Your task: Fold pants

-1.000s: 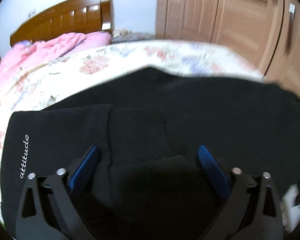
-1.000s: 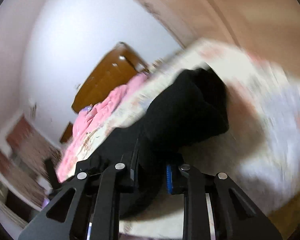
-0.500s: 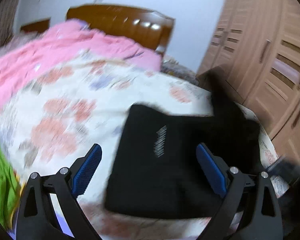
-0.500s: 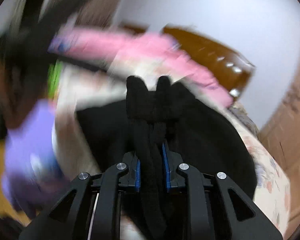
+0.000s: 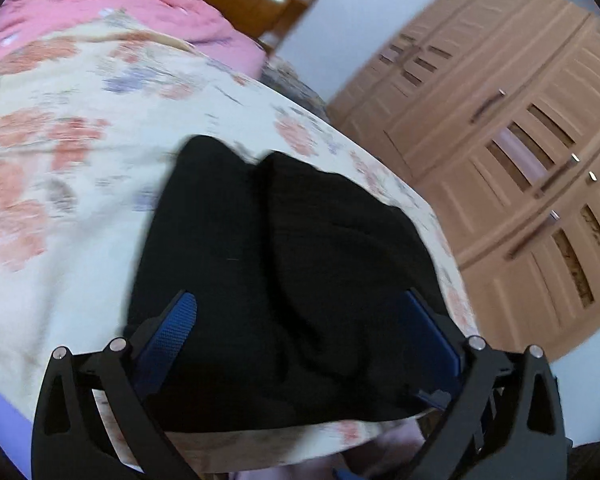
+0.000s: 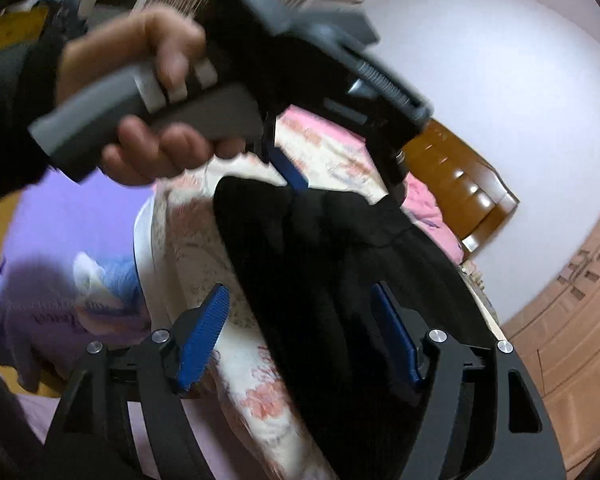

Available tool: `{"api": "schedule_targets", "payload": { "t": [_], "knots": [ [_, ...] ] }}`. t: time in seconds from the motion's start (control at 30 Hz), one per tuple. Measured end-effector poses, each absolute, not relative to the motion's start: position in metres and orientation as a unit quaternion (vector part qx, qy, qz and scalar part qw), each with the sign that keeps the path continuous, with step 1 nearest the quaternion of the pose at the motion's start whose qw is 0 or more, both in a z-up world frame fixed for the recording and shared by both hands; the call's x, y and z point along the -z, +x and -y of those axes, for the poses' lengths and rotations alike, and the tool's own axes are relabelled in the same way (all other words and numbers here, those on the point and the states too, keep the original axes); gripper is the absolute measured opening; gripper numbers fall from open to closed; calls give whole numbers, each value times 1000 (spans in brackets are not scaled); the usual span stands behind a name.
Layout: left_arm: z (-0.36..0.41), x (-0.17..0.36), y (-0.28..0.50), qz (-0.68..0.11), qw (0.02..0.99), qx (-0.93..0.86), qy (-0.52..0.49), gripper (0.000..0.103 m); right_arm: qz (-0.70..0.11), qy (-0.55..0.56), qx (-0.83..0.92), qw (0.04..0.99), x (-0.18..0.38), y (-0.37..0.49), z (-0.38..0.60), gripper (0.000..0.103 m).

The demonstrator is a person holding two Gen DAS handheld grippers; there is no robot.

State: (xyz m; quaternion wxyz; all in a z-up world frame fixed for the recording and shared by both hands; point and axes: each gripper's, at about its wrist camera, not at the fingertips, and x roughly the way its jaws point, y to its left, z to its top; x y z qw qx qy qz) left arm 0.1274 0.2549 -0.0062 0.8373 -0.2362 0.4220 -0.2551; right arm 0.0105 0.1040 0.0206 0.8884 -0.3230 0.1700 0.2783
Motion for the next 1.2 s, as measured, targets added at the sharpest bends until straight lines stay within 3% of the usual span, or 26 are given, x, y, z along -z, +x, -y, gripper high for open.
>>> {"api": "schedule_targets", "payload": {
  "t": [0.13, 0.27, 0.37, 0.57, 0.63, 0.7, 0.73, 0.77, 0.8, 0.83, 0.87, 0.9, 1.2],
  "knots": [
    [-226, 20, 148, -511, 799, 248, -198, 101, -179, -255, -250, 917, -40, 22, -65, 73],
    [-214, 26, 157, -539, 776, 269, -187, 100, -202, -192, -204, 939, -42, 25, -9, 77],
    [-207, 22, 154, -561, 753, 284, -192, 82, -220, -146, -180, 948, -38, 33, 24, 77],
    [-214, 31, 159, -581, 723, 298, -227, 74, -225, -61, -154, 960, -34, 43, 58, 78],
    [-214, 37, 166, -583, 718, 292, -245, 74, -222, -55, -157, 961, -32, 34, 60, 78],
    [-206, 37, 167, -584, 717, 301, -234, 90, -218, -56, -162, 961, -32, 32, 59, 78],
    [-193, 33, 166, -588, 722, 301, -203, 91, -218, -59, -164, 960, -33, 31, 59, 78],
    [-187, 32, 164, -591, 730, 289, -184, 88, -220, -61, -165, 959, -33, 29, 61, 78],
    [-179, 29, 161, -593, 743, 267, -159, 77, -221, -62, -165, 959, -33, 28, 62, 78],
    [-175, 26, 159, -590, 754, 251, -143, 63, -222, -62, -165, 959, -32, 27, 63, 78],
    [-174, 22, 156, -587, 758, 246, -144, 41, -223, -61, -166, 959, -30, 26, 65, 79],
    [-175, 17, 154, -580, 763, 243, -151, 35, -224, -61, -170, 958, -28, 24, 66, 84],
    [-144, -87, 140, -489, 809, 285, -159, 30, -260, -95, -167, 946, 17, 19, 43, 88]
  ]
}}
